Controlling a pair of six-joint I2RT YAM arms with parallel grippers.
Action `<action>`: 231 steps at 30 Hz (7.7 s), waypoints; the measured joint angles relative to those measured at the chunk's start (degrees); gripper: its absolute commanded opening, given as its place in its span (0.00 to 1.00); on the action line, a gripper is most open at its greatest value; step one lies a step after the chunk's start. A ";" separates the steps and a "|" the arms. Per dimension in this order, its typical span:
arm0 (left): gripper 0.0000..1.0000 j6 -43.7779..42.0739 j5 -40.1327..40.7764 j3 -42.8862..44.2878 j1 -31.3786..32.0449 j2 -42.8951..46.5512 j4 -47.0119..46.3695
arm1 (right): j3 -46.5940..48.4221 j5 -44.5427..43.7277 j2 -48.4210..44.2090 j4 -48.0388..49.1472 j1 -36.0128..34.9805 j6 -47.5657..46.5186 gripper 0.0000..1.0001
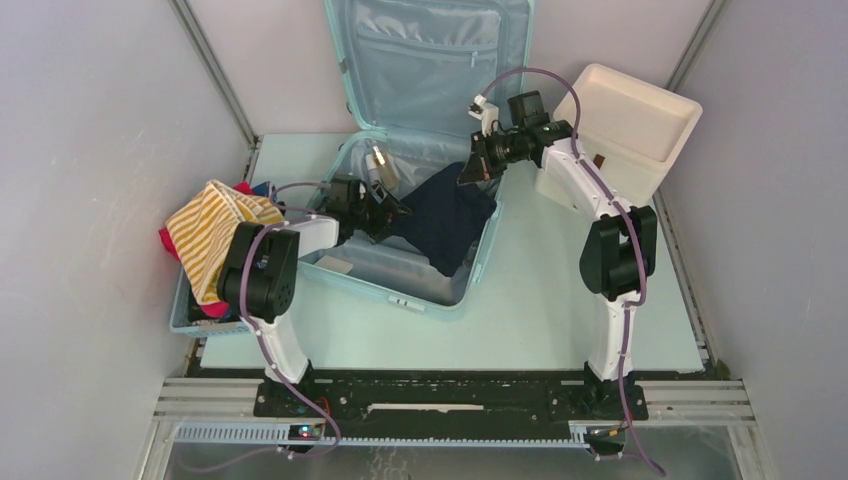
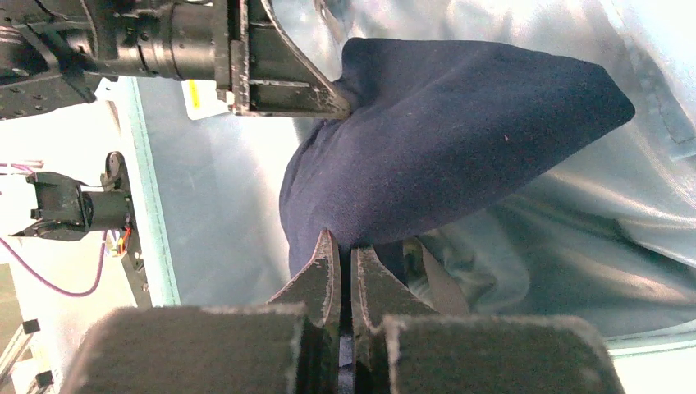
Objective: Open, take out, and arrange the luggage
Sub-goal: Pick up the clothes from the luggage, then place the clothes in the bin, then open the drawer in the storage box.
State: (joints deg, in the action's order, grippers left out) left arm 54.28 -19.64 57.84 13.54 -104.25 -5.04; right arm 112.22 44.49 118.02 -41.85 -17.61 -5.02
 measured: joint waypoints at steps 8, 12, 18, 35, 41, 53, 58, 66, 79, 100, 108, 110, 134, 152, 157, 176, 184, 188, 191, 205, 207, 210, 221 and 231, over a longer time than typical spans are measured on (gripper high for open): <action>0.52 6.01 0.09 0.17 1.73 -4.17 -5.92 | -0.13 0.74 0.00 0.39 0.00 0.33 0.00; 0.41 8.00 0.15 0.17 1.77 -4.74 -8.13 | -0.22 1.11 0.02 0.59 0.00 0.48 0.00; 0.58 9.94 -0.11 0.44 1.81 -6.10 -11.17 | -0.46 1.75 0.02 1.01 0.07 0.50 0.00; 0.10 9.92 -0.55 5.81 3.04 -9.88 -6.56 | -0.98 2.38 0.02 1.03 0.22 1.25 0.00; 0.00 7.80 -0.70 5.81 3.10 -8.70 -5.73 | -1.60 3.19 0.02 1.03 0.44 1.29 0.05; 0.00 -6.03 6.47 5.81 3.10 8.83 1.88 | -3.45 5.14 -0.04 1.88 1.14 0.74 0.29; 0.00 -11.41 9.38 5.81 3.10 12.70 5.33 | -4.98 5.92 -0.33 2.05 1.14 0.24 0.46; 0.00 -20.85 14.23 5.81 3.19 20.26 11.91 | -7.17 6.99 -2.82 1.73 1.14 -2.08 0.61; 0.00 -31.30 18.84 10.69 3.30 26.18 19.41 | -12.31 9.05 -10.25 1.20 1.53 -5.75 0.61; 0.00 -53.46 38.82 33.70 4.46 35.85 40.06 | -16.33 11.78 -12.22 2.78 2.91 -6.16 0.61; 0.00 -57.40 49.31 38.12 2.97 40.33 44.37 | -17.27 12.85 -12.68 3.50 2.91 -6.16 0.61; 0.00 -57.37 50.05 39.47 0.83 41.29 45.66 | -17.51 13.09 -12.68 3.56 2.91 -6.16 0.61; 0.08 -45.29 40.76 18.34 -39.67 34.64 37.35 | -19.23 15.52 -14.34 4.46 3.04 -5.77 0.61; 0.85 -36.68 50.95 14.91 -40.11 34.21 39.21 | -19.28 16.04 -14.36 4.48 3.02 -5.53 0.61; 0.90 -36.39 50.14 14.91 -40.11 38.93 40.63 | -19.80 16.04 -14.47 4.44 3.02 -5.60 0.62; 0.85 -37.68 25.03 11.15 -40.30 35.50 34.69 | -24.59 16.17 -18.36 4.48 3.72 -7.65 0.63; 0.62 -34.69 26.08 12.04 -40.33 25.40 34.71 | -26.08 16.46 -18.53 4.92 5.18 -7.72 0.63; 0.28 -34.53 26.08 12.41 -40.57 23.74 34.64 | -26.08 16.50 -18.58 5.05 5.40 -7.72 0.63; 0.14 -34.29 25.27 12.44 -40.72 23.67 34.34 | -26.23 16.55 -18.58 5.22 5.49 -7.72 0.63; 0.15 -34.40 15.34 13.00 -40.39 25.29 34.32 | -26.25 17.46 -18.60 5.51 6.60 -7.72 0.63; 0.31 -34.45 14.38 13.00 -40.00 25.29 34.29 | -26.25 17.55 -18.64 5.51 6.88 -7.74 0.63; 0.56 -34.77 13.00 13.18 -39.58 25.35 34.27 | -26.77 17.57 -19.26 5.44 7.21 -8.33 0.63; 1.00 -34.10 3.89 15.74 -38.16 40.85 31.32 | -30.23 17.33 -29.05 2.47 8.76 -17.20 0.65; 1.00 -20.09 -19.89 11.54 -35.69 51.15 15.32 | -34.23 19.74 -42.32 2.80 23.15 -20.50 0.99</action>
State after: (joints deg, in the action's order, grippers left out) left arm 34.20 -39.53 69.38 -22.15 -53.10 10.28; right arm 78.00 64.23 75.70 -39.05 5.54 -25.52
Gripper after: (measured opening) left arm 0.996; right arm 0.874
